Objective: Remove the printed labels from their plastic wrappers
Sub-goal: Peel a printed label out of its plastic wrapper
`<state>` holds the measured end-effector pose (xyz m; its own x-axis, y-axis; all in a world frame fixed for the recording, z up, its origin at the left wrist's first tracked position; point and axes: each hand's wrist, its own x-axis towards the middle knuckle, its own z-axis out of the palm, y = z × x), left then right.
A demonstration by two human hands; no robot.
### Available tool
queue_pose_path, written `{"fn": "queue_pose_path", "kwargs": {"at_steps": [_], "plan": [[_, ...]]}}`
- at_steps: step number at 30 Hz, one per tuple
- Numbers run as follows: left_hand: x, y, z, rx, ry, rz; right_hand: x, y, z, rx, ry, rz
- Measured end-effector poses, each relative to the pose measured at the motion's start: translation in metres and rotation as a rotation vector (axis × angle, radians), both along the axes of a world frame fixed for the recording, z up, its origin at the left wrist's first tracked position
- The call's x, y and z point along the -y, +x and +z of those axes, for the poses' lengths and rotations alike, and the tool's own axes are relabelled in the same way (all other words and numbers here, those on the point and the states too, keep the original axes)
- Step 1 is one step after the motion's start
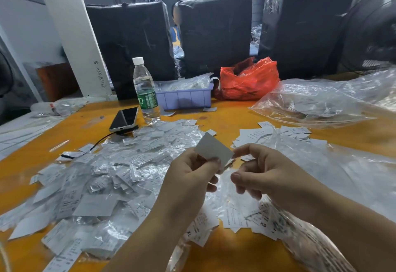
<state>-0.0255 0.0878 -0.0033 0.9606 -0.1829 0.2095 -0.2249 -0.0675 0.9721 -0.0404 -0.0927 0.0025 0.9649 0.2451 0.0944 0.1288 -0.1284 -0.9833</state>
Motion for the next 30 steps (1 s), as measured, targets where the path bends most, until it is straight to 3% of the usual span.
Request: {"fn": "queue_pose_path", "kwargs": {"at_steps": [5, 9, 15, 22, 27, 30], "plan": [[-0.002, 0.003, 0.000, -0.082, -0.002, -0.063, 0.001, 0.000, -0.001, 0.056, 0.050, 0.004], [0.000, 0.000, 0.003, -0.048, 0.057, -0.138, 0.000, 0.000, -0.002, 0.105, 0.077, 0.000], [0.002, 0.002, -0.001, 0.024, 0.099, -0.013, 0.000, -0.001, -0.001, 0.117, 0.024, -0.037], [0.002, 0.000, -0.002, 0.017, 0.165, 0.147, -0.003, -0.005, -0.004, 0.315, -0.266, -0.205], [0.007, -0.004, 0.002, -0.015, 0.118, -0.054, -0.004, -0.007, -0.005, 0.464, -0.347, -0.195], [0.010, -0.003, -0.001, -0.005, 0.151, -0.065, -0.006, -0.009, -0.004, 0.495, -0.378, -0.129]]}}
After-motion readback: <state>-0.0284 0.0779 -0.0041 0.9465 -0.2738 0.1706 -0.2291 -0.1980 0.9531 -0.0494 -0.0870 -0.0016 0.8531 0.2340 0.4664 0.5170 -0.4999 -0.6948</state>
